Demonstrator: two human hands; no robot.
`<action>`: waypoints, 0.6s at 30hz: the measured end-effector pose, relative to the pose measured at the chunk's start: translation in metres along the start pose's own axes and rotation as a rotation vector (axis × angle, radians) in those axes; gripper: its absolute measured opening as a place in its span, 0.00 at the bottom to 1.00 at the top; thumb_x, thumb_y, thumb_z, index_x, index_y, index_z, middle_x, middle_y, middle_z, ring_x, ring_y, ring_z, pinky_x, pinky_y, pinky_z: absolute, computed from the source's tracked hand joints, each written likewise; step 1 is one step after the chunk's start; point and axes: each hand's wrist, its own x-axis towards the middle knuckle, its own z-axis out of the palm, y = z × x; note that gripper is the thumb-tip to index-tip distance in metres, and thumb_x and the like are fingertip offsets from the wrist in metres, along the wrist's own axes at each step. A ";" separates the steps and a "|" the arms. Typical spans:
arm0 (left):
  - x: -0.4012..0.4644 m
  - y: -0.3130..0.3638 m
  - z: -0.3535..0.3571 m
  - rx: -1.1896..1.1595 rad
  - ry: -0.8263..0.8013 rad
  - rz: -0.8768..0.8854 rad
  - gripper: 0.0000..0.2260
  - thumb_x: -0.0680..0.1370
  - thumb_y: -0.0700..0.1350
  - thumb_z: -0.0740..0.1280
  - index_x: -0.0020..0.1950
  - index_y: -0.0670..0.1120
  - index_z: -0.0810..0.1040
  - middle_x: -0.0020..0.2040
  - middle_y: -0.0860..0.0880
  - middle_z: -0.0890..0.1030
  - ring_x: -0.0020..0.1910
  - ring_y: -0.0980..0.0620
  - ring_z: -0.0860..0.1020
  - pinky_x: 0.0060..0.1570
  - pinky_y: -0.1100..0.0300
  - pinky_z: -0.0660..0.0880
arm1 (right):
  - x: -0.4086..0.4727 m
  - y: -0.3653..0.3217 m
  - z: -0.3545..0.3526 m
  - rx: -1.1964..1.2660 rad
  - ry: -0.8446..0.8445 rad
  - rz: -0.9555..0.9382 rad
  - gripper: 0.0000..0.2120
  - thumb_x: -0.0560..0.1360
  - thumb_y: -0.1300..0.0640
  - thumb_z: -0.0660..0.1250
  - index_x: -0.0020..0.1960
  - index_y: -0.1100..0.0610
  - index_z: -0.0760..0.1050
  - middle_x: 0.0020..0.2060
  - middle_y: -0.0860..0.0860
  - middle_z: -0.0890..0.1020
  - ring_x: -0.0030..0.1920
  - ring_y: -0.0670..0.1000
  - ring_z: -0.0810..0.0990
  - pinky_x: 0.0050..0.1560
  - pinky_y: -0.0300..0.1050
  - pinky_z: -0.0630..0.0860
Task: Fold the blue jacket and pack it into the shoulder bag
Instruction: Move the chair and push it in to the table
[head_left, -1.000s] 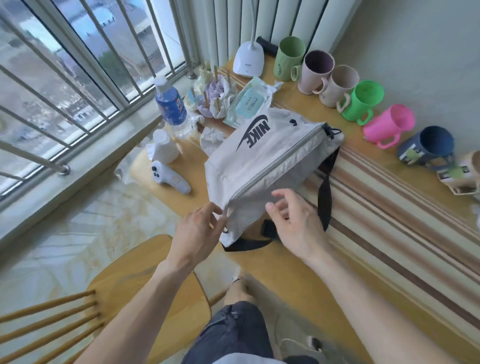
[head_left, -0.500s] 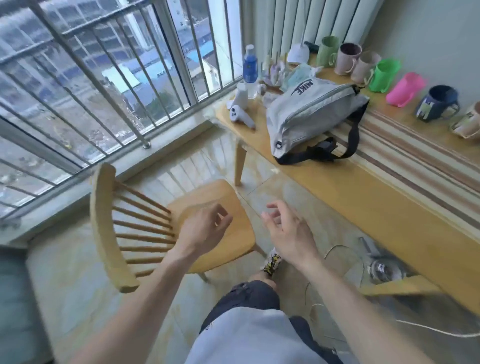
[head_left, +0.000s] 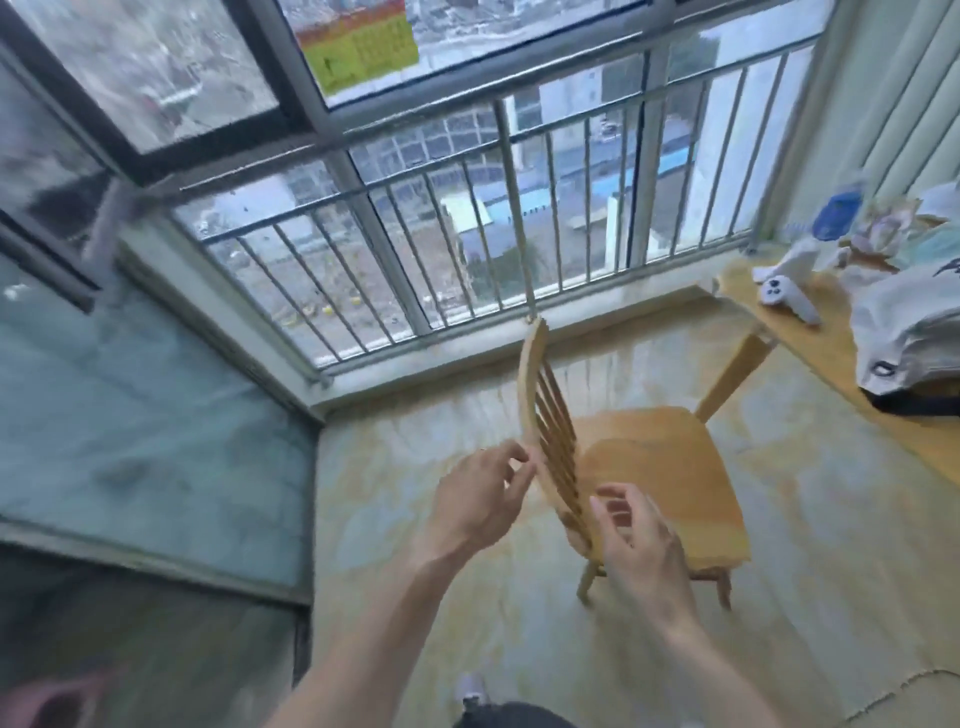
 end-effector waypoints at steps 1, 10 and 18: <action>-0.005 -0.026 -0.012 -0.007 0.014 -0.029 0.13 0.83 0.59 0.59 0.60 0.56 0.78 0.52 0.53 0.86 0.55 0.49 0.82 0.52 0.52 0.77 | -0.002 -0.011 0.025 0.019 0.005 0.001 0.07 0.80 0.48 0.66 0.56 0.48 0.77 0.48 0.42 0.81 0.49 0.47 0.83 0.51 0.50 0.80; 0.012 -0.230 -0.117 -0.023 0.060 -0.134 0.14 0.83 0.58 0.60 0.63 0.54 0.78 0.56 0.50 0.84 0.56 0.47 0.81 0.51 0.52 0.74 | -0.004 -0.110 0.220 -0.043 0.064 -0.059 0.14 0.80 0.44 0.64 0.62 0.49 0.75 0.55 0.47 0.79 0.57 0.50 0.77 0.59 0.52 0.75; 0.099 -0.255 -0.136 -0.043 -0.015 0.006 0.14 0.83 0.57 0.60 0.64 0.53 0.79 0.63 0.49 0.78 0.65 0.47 0.75 0.58 0.54 0.70 | 0.047 -0.127 0.246 -0.043 0.115 0.074 0.20 0.76 0.34 0.56 0.64 0.41 0.69 0.58 0.42 0.76 0.61 0.46 0.74 0.60 0.48 0.74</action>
